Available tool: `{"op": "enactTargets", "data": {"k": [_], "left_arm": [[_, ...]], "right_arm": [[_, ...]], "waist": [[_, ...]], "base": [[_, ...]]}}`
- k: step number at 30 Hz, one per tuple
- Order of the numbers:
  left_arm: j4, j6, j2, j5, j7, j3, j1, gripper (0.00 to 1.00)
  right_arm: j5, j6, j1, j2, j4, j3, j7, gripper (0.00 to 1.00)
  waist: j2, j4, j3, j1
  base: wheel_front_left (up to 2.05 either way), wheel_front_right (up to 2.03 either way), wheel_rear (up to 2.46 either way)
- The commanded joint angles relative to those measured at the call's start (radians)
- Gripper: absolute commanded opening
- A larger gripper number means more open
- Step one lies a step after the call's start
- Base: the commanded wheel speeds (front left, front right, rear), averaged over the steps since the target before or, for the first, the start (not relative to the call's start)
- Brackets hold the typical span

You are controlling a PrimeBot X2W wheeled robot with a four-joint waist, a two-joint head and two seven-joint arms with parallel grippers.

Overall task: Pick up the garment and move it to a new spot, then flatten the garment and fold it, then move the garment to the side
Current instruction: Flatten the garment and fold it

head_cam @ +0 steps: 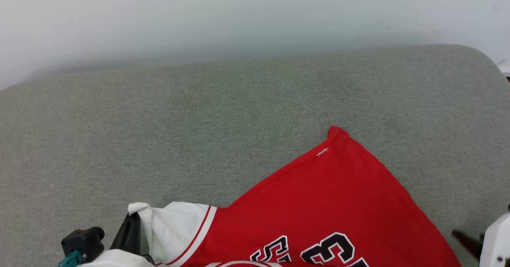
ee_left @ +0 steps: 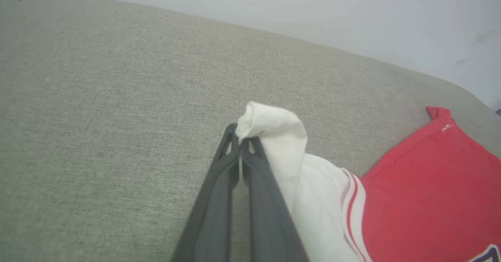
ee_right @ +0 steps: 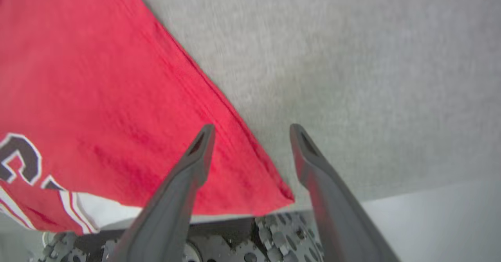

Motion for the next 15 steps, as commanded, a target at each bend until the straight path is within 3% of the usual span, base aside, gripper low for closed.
{"op": "enactTargets", "data": {"k": [1,8,11,15], "left_arm": [[-0.005,0.003,0.007,-0.002,0.002,0.001,-0.004,0.0],[-0.032,-0.012,0.009,0.009,0.0,-0.015,-0.055,0.0],[-0.053,-0.018,0.008,0.016,0.001,-0.023,-0.089,0.0],[-0.078,-0.028,0.013,0.024,-0.002,-0.029,-0.132,0.0]], "right_arm": [[0.005,0.0,-0.04,-0.004,-0.016,-0.003,-0.051,1.0],[0.038,0.0,-0.19,-0.014,0.009,0.048,-0.36,1.0],[0.052,0.0,-0.271,-0.029,0.032,0.1,-0.399,1.0],[0.059,0.0,-0.397,-0.047,0.078,0.182,-0.346,1.0]], "waist": [[0.0,0.0,0.008,0.0003],[0.0,0.031,0.073,0.0003],[0.0,0.051,0.118,0.0003],[0.0,0.075,0.177,0.0003]], "base": [[0.0,0.0,0.0],[0.0,0.0,0.0],[0.0,0.0,0.0],[0.0,0.0,0.0]]}}
